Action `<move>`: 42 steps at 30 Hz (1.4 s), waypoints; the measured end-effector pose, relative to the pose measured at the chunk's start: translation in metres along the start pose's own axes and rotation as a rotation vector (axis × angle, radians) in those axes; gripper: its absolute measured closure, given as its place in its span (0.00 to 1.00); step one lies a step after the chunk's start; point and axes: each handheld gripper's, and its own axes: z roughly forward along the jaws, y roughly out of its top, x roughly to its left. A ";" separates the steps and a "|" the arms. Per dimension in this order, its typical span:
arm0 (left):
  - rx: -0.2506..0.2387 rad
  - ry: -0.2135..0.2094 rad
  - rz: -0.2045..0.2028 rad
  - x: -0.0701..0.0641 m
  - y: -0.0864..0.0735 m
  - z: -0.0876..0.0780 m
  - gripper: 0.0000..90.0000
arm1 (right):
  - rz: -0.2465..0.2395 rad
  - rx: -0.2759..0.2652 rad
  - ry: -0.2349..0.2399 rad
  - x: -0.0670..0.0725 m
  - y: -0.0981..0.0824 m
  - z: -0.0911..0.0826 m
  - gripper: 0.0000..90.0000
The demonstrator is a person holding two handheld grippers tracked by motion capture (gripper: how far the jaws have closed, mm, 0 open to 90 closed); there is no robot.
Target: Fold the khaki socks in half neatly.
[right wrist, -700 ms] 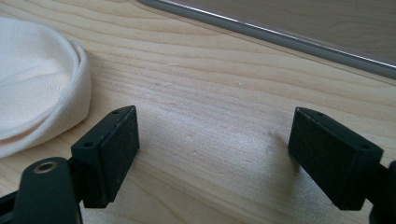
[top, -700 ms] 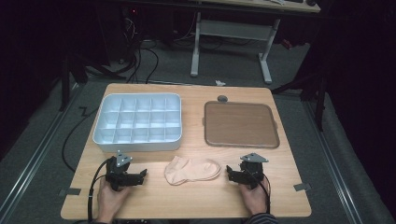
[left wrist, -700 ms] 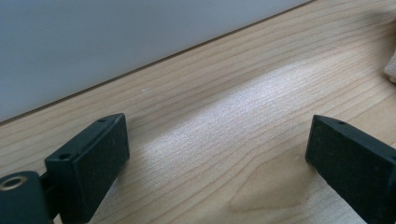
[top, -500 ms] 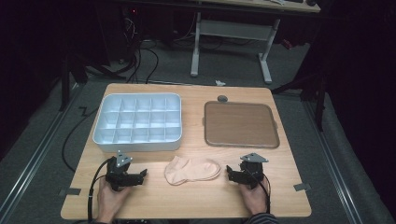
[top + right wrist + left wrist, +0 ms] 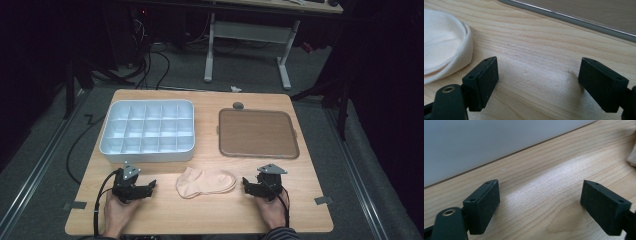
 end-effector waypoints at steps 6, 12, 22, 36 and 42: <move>-0.005 -0.009 -0.009 0.001 0.000 -0.001 0.25 | 0.018 -0.014 -0.011 -0.001 -0.001 -0.002 0.30; -0.020 -0.035 -0.013 -0.001 0.000 -0.003 0.29 | 0.024 -0.028 -0.021 -0.001 -0.002 -0.003 0.36; -0.033 -0.116 -0.009 -0.014 0.008 -0.002 0.33 | 0.040 -0.039 -0.025 -0.003 -0.004 -0.006 0.52; -0.024 -0.264 -0.024 -0.042 0.020 0.009 0.39 | 0.000 -0.099 0.087 0.018 0.003 -0.021 0.60; -0.007 -0.276 -0.019 -0.049 0.022 0.015 0.40 | -0.016 -0.100 0.115 0.026 0.007 -0.020 0.60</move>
